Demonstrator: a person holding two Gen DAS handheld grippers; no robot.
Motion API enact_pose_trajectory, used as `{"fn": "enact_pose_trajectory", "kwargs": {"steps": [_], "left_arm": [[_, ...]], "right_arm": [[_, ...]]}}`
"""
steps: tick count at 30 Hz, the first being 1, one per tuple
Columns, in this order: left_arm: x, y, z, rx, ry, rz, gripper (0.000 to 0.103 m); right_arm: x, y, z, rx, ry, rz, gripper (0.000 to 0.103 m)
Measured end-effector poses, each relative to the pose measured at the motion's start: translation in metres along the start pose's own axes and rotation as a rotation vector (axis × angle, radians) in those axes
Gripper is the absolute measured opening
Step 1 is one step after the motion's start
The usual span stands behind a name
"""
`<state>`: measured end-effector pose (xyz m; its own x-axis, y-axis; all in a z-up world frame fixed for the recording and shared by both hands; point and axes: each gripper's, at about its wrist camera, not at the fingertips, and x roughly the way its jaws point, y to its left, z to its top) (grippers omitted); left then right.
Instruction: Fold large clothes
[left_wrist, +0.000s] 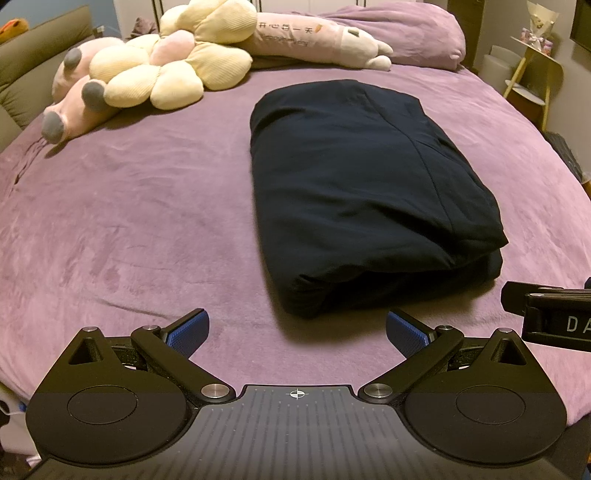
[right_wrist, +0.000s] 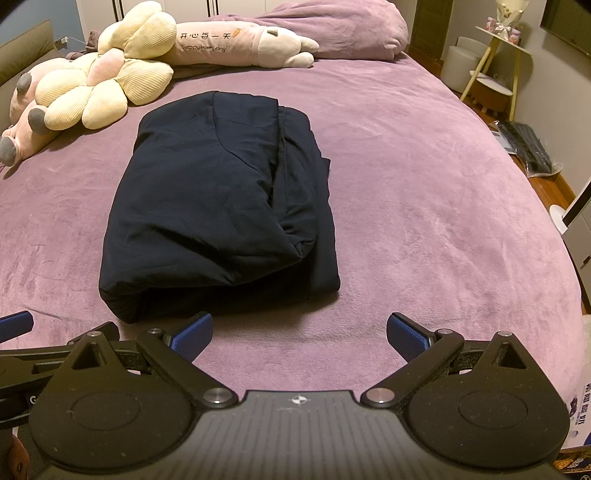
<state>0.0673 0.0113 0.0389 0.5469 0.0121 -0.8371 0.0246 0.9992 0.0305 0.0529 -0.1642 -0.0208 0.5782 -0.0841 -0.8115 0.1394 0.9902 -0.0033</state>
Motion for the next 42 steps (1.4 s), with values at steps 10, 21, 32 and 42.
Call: {"fn": "enact_pose_trajectory", "kwargs": {"steps": [10,21,32,42], "left_arm": [[0.0018,0.0006,0.0004,0.013,0.0,-0.004,0.103],[0.0026,0.0004,0.0002,0.015,0.0,-0.004,0.103],[0.003,0.0003,0.0,0.019,-0.002,-0.005,0.103],[0.0045,0.0013,0.0003,0.023,0.01,-0.006,0.103]], "right_arm": [[0.0003,-0.0003,-0.0001,0.001,0.0,0.001,0.1],[0.0005,-0.0011,-0.002,0.01,0.002,-0.004,0.1],[-0.0002,0.0003,-0.0031,0.013,-0.002,-0.008,0.1],[-0.0022,0.0009,-0.0038,0.019,-0.004,-0.011,0.1]]}}
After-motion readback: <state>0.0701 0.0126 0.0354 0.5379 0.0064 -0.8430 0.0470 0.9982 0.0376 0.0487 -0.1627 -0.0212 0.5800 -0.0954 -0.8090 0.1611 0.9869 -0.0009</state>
